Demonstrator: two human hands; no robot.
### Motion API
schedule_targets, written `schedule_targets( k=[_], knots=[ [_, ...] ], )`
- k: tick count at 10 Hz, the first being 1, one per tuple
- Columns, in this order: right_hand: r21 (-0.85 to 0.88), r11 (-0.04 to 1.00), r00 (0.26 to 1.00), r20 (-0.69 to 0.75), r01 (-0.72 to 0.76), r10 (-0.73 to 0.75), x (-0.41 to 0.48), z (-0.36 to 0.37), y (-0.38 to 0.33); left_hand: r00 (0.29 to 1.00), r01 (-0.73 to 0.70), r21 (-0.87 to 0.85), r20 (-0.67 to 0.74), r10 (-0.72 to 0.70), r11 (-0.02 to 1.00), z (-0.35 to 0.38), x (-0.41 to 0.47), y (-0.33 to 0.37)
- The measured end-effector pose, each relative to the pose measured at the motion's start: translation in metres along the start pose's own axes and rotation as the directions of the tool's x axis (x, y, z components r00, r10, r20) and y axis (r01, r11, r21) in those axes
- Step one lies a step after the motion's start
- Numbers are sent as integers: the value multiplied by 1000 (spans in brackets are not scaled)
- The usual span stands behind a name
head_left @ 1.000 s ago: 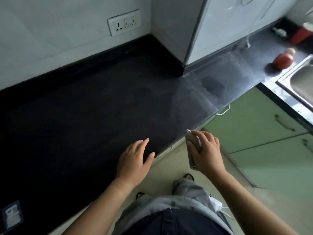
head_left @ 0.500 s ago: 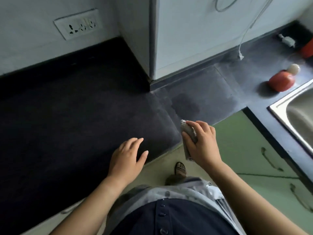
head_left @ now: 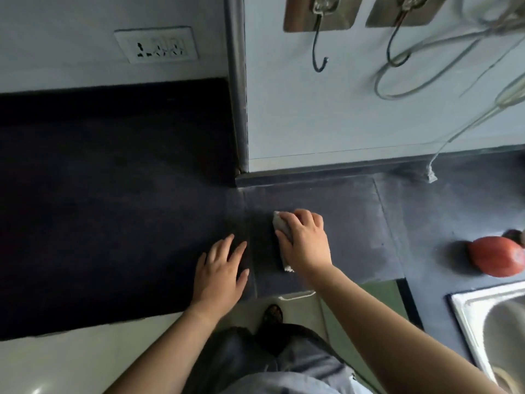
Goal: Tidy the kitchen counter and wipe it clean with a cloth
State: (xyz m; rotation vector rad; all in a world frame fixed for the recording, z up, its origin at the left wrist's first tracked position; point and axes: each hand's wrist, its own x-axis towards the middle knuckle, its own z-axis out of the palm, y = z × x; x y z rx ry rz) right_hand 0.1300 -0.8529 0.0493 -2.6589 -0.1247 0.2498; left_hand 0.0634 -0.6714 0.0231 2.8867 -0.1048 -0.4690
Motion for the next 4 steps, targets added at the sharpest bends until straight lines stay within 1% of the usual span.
schedule_targets(
  k=[1,2,3,4],
  knots=[
    [-21,1000,997,77,10,-9,10,6,3,1000,-29,94,-2,29,995,3,-3,-2],
    [-77,995,988,145,60,-48,8,7,9,1000,-25,152,8,24,988,3,-5,-4],
    [-24,998,986,160,59,-54,-1,-3,10,999,-22,138,38,17,990,3,-5,-1],
    [36,998,992,114,53,-56,-19,-21,17,997,-3,129,73,-6,992,-6,-4,2]
  ],
)
